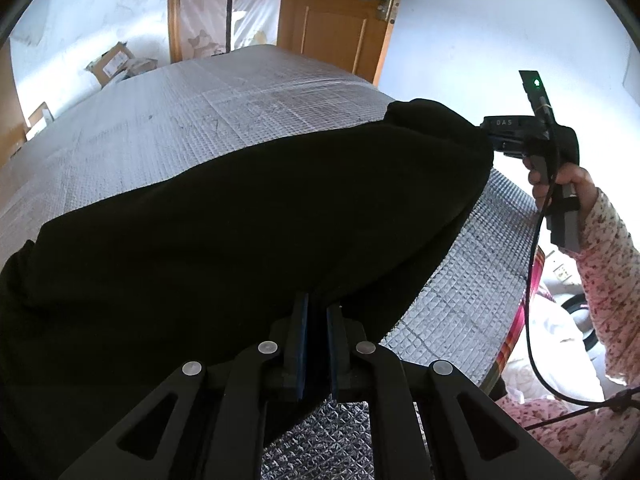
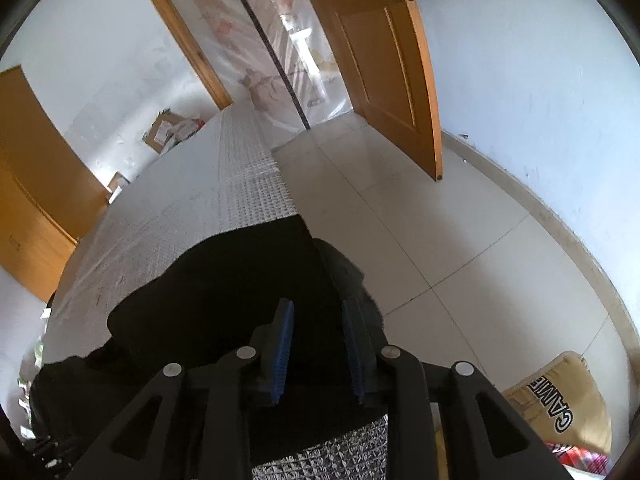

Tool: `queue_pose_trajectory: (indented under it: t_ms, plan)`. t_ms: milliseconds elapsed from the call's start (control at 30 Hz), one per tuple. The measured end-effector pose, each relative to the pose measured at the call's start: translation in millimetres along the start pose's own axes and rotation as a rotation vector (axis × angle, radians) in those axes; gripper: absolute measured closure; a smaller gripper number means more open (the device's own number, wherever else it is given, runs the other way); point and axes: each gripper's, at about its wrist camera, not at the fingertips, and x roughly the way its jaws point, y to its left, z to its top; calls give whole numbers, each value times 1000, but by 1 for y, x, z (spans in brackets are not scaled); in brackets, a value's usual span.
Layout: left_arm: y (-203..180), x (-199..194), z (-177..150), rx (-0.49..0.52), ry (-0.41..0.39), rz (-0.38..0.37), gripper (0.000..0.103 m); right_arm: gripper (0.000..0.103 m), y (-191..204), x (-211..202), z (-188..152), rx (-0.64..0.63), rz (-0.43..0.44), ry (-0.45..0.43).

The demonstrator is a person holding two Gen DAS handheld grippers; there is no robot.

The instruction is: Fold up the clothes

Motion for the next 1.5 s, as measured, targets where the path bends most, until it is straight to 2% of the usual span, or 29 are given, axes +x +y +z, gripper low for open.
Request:
queue_pose_trajectory:
  t_ms: [67,133,500,700,933,1033,1200,1367,1500]
  plan:
    - [0,0,0,-1,0,2,94,96,0,0,-1,1,2,1]
    - [-1,0,1,-4,1,3,94,100,1,0,-2,-3,1,0]
    - [-1,-3,-1,-17,-2,6,94,102,-8,-57,18,-6,-65,-208]
    - [-2,-2,-1,-18,-2,11,94,102,-31,-51,22,29,-116,-197]
    - [-1,-2,0,-22,0,3,94,102,-54,-36,11,61,-170,-154]
    - [-1,-2,0,-20,-1,3,94,102,-56,-32,9,55,-226,-137]
    - [0,-3,-2,-24,-5,-17,94,100,-31,-41,12,-19,-129,-137]
    - [1,-1,0,-30,-4,-26,94,84,30,-25,14,-195,50,-41]
    - [2,-2,0,-27,-4,-37,94,74,81,-10,6,-404,215,29]
